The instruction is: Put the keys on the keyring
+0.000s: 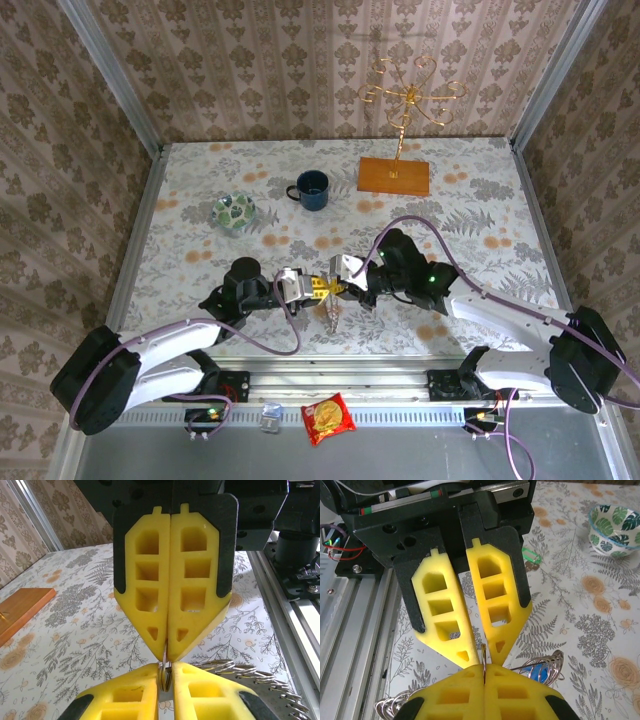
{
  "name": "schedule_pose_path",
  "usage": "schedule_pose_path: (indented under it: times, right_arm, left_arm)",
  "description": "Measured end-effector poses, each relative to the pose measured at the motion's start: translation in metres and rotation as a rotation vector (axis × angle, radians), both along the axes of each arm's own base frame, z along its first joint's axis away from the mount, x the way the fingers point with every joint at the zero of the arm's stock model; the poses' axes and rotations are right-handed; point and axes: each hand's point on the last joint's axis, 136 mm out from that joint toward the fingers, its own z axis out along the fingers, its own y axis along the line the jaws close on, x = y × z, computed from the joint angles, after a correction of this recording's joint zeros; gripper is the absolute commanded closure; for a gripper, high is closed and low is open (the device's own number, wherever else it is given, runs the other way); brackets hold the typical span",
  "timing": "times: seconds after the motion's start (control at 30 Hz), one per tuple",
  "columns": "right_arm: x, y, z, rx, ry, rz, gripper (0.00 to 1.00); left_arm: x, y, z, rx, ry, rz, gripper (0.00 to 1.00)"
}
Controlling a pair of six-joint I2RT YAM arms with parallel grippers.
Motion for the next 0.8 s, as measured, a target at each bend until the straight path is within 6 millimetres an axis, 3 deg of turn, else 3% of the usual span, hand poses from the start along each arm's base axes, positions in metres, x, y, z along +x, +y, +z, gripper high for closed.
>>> schedule_pose_path:
  times: [0.1,0.17,0.23,0.5,0.8]
  right_arm:
    - [0.001,0.000,-0.001,-0.009,0.000,0.002,0.98]
    - [0.001,0.000,-0.001,-0.013,-0.005,0.000,0.83]
    - [0.002,0.000,0.000,-0.009,-0.006,-0.004,0.79]
    - [0.004,-0.015,-0.005,0.010,-0.024,-0.039,0.79]
    - [0.006,-0.013,-0.007,0.014,-0.014,-0.044,0.80]
  left_arm:
    - [0.000,0.000,-0.001,0.005,0.003,-0.002,0.95]
    - [-0.001,0.000,-0.002,0.007,-0.001,-0.003,1.00]
    - [0.000,0.000,-0.002,0.008,-0.005,0.000,1.00]
    - [0.002,0.000,0.000,0.001,-0.014,0.008,1.00]
    - [0.003,0.000,0.001,-0.002,-0.019,0.011,1.00]
